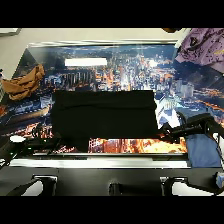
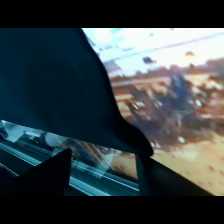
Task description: Fold the clothes and pants, and hang the long-sleeved shirts on hangers.
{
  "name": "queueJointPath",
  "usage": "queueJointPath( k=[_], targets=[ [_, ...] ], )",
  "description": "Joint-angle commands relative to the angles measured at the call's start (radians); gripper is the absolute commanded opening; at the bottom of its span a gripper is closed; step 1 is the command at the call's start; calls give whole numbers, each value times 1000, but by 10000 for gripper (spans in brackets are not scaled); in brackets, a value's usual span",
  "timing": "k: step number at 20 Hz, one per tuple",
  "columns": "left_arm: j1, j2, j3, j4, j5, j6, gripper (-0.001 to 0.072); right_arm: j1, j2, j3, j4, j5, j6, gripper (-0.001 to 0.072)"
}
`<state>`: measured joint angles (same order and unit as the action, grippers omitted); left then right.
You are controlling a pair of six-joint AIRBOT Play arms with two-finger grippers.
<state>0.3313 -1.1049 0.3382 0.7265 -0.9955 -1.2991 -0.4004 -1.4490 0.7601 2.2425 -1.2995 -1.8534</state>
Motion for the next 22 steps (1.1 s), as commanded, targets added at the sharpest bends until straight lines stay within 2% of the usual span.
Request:
queueJointPath(
  k=[1,2,3,4,5,8,10,13,15,19,22],
  targets=[
    [0,1,5,-5,-6,-2,23,1,-1,-42,54,116,-30,417],
    [0,1,5,-5,-6,-2,23,1,-2,-54,55,122,-39,362],
    [0,1,5,-5,-6,-2,23,1,-1,-58,50,122,-51,259],
    [0,1,5,-5,-6,-4,23,1,-1,-58,50,125,-60,108],
    [0,1,6,-5,-6,-9,23,1,3,-58,50,136,-68,30],
    [0,2,52,12,-47,-9,22,1,60,-51,45,164,-58,28],
    [0,16,123,84,-129,-19,21,1,119,-27,6,129,16,27],
    [0,103,228,330,-252,-199,20,1,237,-11,-90,23,134,27],
    [0,205,267,434,-342,-274,20,1,330,-11,-153,-60,201,27],
    [-7,393,274,441,-480,-311,20,1,500,-11,-163,-171,254,27],
    [-8,447,280,401,-462,-320,20,1,558,-11,-145,-170,264,27]
  ],
)
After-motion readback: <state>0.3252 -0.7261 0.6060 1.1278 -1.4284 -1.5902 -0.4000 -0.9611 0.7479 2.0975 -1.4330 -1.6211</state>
